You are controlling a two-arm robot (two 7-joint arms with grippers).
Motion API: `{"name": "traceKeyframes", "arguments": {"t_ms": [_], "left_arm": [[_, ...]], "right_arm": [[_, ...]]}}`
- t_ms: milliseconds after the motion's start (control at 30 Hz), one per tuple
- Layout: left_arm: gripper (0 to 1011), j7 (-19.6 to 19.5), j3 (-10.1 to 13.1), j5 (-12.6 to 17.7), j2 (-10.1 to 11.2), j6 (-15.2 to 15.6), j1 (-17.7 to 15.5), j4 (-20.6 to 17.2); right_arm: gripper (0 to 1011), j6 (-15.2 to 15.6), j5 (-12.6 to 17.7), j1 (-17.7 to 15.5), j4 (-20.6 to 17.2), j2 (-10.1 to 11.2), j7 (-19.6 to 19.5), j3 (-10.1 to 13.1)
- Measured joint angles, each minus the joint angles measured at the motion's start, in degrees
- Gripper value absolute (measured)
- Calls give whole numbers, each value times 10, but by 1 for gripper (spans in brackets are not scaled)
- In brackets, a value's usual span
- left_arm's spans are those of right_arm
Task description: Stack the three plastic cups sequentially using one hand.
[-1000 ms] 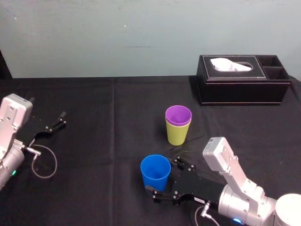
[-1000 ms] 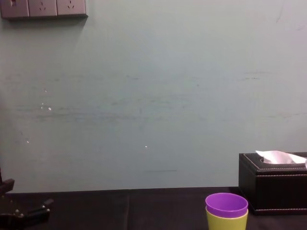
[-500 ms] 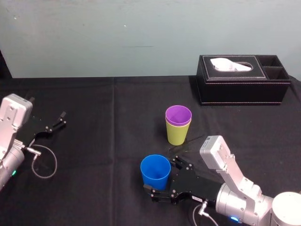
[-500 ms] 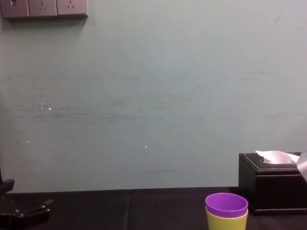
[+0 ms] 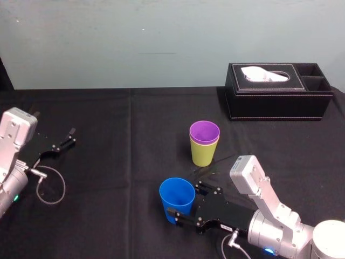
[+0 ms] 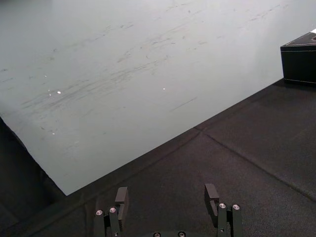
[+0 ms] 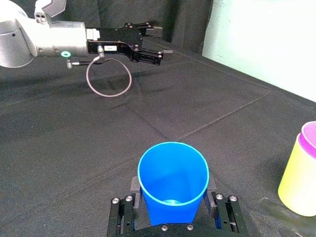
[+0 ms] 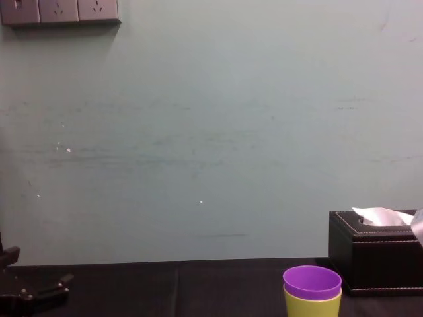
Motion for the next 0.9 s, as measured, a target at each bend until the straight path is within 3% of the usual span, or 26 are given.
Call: {"name": "traceKeyframes", "arguments": {"t_ms": [700, 900], "left_arm": [[1010, 0, 0, 0, 0, 0, 0, 0], [1010, 0, 0, 0, 0, 0, 0, 0]], "right_arm": [[716, 0, 1, -1, -1, 1, 0, 0], [716, 10, -2, -10, -13, -2, -24, 10]]}}
